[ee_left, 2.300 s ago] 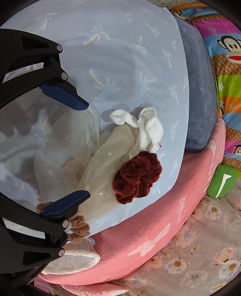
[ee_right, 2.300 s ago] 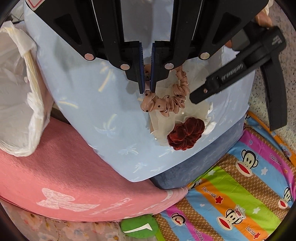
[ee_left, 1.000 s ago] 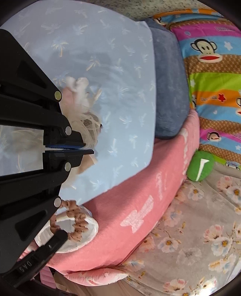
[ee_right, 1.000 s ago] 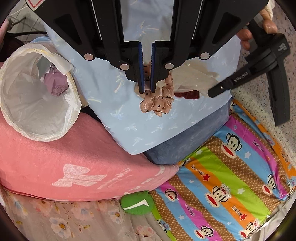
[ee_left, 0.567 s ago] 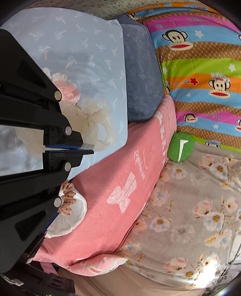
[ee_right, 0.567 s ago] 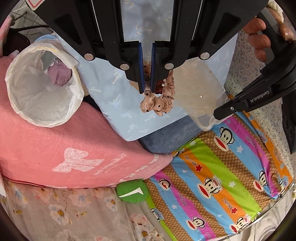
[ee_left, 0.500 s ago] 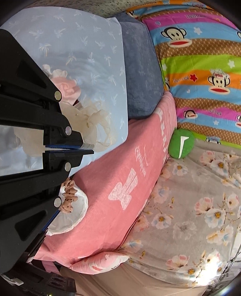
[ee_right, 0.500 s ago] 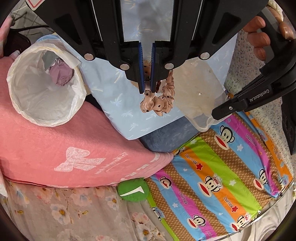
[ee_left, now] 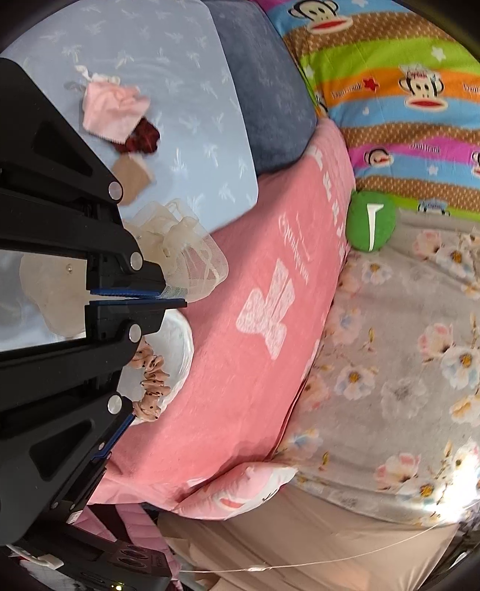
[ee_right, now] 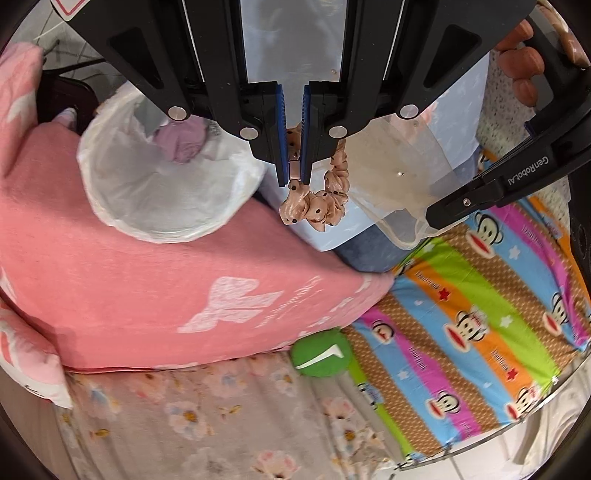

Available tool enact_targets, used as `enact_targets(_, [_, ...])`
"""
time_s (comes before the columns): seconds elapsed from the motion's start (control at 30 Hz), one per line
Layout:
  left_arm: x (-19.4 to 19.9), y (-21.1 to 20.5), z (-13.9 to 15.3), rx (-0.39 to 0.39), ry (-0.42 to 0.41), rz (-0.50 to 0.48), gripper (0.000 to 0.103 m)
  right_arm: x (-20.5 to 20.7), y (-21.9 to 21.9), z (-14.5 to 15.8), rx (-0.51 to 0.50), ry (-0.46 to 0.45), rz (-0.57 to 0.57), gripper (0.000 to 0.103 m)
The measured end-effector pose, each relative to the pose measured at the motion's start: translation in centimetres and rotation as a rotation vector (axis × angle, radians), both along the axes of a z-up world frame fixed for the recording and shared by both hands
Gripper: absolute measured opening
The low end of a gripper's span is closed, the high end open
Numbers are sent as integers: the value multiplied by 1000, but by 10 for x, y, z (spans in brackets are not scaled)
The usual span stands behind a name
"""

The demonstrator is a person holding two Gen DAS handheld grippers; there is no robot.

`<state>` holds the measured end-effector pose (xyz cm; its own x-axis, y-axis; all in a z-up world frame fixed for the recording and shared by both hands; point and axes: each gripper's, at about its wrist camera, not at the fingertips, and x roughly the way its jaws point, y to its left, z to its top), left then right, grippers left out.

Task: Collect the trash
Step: 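Carry both items over the bin and open both tools to drop them, then return both tools to the cushion toward the pink cloth and beige sock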

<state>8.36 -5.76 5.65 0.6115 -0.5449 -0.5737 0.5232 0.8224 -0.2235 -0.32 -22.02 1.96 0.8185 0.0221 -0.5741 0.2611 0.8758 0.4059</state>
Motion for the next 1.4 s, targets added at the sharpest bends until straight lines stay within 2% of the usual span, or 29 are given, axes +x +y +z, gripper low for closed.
enact_targets(0.27, [-6, -64, 9, 29, -25, -123, 1, -20, -71, -9, 22, 7, -136, 6])
enact_targets(0.47, [-8, -101, 17, 32, -54, -192, 1, -26, -102, -14, 19, 17, -193, 6])
enact_targets(0.63, [3, -121, -4, 74, 17, -237, 2, -26, -115, -23, 30, 33, -219, 6])
enact_targets(0.77, [11, -122, -22, 111, 55, -227, 3, -22, -118, -30, 32, 49, -218, 6])
enact_targets(0.87, [16, -118, -30, 114, 81, -205, 18, -17, -117, -33, 30, 58, -210, 6])
enact_targets(0.9, [16, -115, -32, 111, 84, -194, 30, -16, -116, -35, 31, 59, -208, 6])
enact_targets(0.93, [17, -114, -31, 108, 82, -182, 46, -15, -115, -35, 31, 61, -207, 6])
enact_targets(0.97, [17, -111, -31, 102, 75, -169, 55, -13, -115, -36, 31, 62, -205, 6])
enact_targets(1.0, [16, -108, -29, 94, 63, -153, 68, -11, -115, -36, 31, 64, -202, 6])
enact_targets(1.03, [16, -105, -27, 84, 49, -140, 75, -10, -114, -37, 29, 65, -199, 8])
enact_targets(1.17, [14, -100, -23, 92, 17, -125, 77, -6, -110, -36, 14, 64, -195, 12])
enact_targets(1.4, [17, -89, -30, 102, 15, -93, 77, 2, -97, -35, -5, 77, -164, 15])
